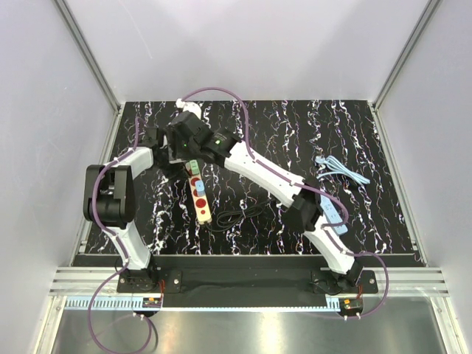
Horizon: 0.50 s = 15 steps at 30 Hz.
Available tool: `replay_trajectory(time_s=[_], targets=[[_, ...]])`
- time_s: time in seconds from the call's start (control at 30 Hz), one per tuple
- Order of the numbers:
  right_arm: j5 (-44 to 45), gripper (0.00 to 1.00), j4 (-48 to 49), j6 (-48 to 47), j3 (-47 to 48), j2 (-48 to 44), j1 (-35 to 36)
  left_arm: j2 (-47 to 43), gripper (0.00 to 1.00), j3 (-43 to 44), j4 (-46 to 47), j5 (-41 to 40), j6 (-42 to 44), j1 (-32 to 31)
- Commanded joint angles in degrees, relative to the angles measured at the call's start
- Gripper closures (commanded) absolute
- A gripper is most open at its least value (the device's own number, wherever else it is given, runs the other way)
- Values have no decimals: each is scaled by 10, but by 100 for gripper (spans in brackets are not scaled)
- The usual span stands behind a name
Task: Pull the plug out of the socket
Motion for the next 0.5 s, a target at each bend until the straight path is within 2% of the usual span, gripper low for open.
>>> replay_trajectory(time_s=[0.0, 0.17, 0.3, 0.47], targets=[[10, 100, 77, -19, -5, -60, 31, 16, 76, -27, -35, -30, 26, 0], [33, 100, 58, -22, -2, -77, 28, -27, 76, -9, -47, -20, 43, 3], [44, 100, 59, -29, -75, -139, 12, -89, 71, 0, -73, -32, 56, 9], [-19, 100, 91, -13, -190, -213, -43, -176, 66, -34, -74, -12, 53, 21]])
